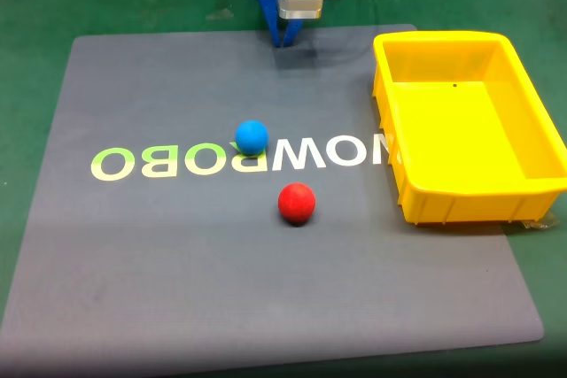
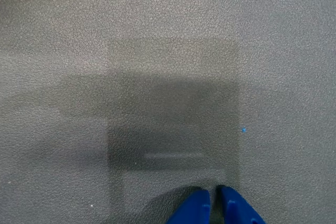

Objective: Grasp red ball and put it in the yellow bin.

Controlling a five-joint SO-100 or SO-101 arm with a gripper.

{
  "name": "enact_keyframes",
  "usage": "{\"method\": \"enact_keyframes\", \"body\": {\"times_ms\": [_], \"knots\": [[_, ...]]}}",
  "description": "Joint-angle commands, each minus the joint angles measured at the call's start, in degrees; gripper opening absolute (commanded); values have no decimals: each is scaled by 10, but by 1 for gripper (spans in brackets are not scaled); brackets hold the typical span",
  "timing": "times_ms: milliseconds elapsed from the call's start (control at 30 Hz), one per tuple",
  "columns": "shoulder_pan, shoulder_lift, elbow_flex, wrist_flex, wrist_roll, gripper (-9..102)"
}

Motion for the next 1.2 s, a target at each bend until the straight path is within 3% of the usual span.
{"method": "enact_keyframes", "body": {"times_ms": [0, 400, 500, 667, 900, 1167], "knots": [[-9, 8, 18, 7, 9, 0], [-9, 8, 18, 7, 6, 0], [5, 7, 18, -1, -11, 10], [62, 6, 15, -91, -38, 29], [65, 2, -39, -141, -62, 33], [30, -350, -244, -346, -38, 32]]}}
